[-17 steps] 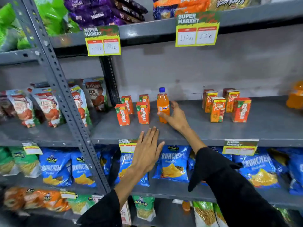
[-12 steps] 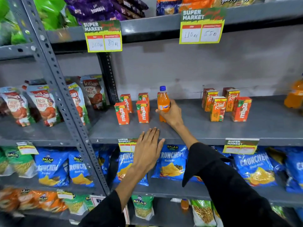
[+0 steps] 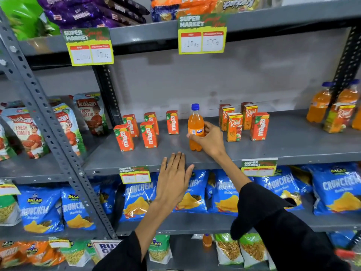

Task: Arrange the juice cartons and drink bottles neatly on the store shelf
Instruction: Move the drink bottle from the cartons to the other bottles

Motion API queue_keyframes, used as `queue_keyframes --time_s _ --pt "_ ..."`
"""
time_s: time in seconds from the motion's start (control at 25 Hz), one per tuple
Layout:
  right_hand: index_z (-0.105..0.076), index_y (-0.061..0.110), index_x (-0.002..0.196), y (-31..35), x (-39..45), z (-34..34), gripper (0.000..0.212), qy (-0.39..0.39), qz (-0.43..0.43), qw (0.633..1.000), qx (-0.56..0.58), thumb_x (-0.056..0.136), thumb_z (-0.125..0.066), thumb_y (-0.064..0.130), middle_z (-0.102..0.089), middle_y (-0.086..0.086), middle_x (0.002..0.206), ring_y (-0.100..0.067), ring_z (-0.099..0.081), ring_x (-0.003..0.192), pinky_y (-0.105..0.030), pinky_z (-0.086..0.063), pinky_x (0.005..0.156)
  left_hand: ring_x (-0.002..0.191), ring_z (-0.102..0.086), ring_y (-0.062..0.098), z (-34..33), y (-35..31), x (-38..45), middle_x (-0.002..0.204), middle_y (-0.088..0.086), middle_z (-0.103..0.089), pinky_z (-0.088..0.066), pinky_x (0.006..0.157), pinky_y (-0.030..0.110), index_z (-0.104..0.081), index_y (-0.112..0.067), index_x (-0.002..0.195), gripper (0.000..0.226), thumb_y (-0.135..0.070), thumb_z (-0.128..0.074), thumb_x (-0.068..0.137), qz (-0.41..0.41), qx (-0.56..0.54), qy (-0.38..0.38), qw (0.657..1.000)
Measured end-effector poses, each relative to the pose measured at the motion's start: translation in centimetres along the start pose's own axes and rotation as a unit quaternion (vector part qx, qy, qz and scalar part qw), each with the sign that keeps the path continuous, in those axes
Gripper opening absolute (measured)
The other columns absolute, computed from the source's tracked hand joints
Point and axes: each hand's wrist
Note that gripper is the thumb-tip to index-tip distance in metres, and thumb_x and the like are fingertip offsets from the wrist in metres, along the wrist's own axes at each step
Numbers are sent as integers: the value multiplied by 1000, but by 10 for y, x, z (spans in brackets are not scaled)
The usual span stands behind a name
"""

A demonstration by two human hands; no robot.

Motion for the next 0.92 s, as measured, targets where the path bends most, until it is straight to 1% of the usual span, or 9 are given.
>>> queue_keyframes --time_s 0.12,0.32,0.44,0.56,0.64,0.72,0.84,0.88,0.92 --pt "-61 13 123 -11 -10 59 61 -7 1 1000 -2 71 -86 34 -71 0 116 -10 -68 99 -25 -56 87 138 -47 26 0 -49 7 143 11 -58 -36 116 48 -52 -6 139 72 -52 -10 104 -20 -19 -2 1000" --pt "-67 15 109 -43 -8 187 49 -46 4 998 -42 68 -87 31 -73 7 96 0 -69 84 -24 -57 83 136 -48 28 0 -154 27 142 12 -59 -34 115 47 -54 -6 137 83 -61 -4 99 -22 -79 -8 997" --pt "-68 16 108 -74 -1 260 51 -72 -22 995 -67 65 -87 35 -75 4 97 -7 -71 87 -31 -58 87 134 -50 30 -2 -212 43 141 14 -59 -34 115 48 -54 -4 136 77 -59 -14 99 -25 -95 -2 995" --pt "-68 16 104 -101 11 317 52 -104 -40 991 -75 63 -85 42 -75 3 95 -13 -72 86 -37 -59 85 133 -49 29 -6 -254 60 140 13 -59 -34 115 47 -53 -5 135 77 -59 -11 99 -37 -80 5 996" --pt "-66 10 104 -112 18 344 43 -110 -49 990 -72 71 -85 30 -74 -2 94 -17 -72 83 -36 -60 80 134 -48 29 -13 -270 64 140 13 -59 -35 114 47 -54 -5 135 77 -59 -12 99 -43 -73 6 996" --pt "-64 8 107 -120 25 362 38 -114 -51 990 -60 76 -82 20 -72 -4 96 -15 -68 79 -30 -58 77 138 -46 29 -19 -278 64 143 14 -57 -34 115 48 -52 -4 138 80 -59 -11 98 -40 -65 8 997" --pt "-60 8 117 -128 34 369 42 -117 -60 990 -57 81 -79 18 -67 -2 100 -13 -62 85 -19 -50 75 144 -38 26 -26 -279 63 152 11 -48 -28 120 47 -45 -6 145 91 -63 4 95 -36 -37 22 998" --pt "-59 8 119 -132 37 368 43 -118 -61 989 -60 82 -78 19 -67 -4 103 -14 -61 88 -20 -49 78 146 -35 25 -27 -279 64 155 10 -45 -26 121 47 -42 -7 148 93 -64 9 94 -37 -28 26 999" --pt "-58 9 121 -135 41 366 44 -120 -65 989 -59 83 -77 21 -68 -6 107 -15 -61 91 -25 -50 82 147 -33 24 -28 -279 65 156 9 -43 -25 122 47 -39 -8 149 95 -64 13 93 -37 -21 28 999"
Point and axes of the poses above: each hand's wrist, its own x-axis towards the middle knuckle, its own z-axis out of the back of the hand, y = z × x
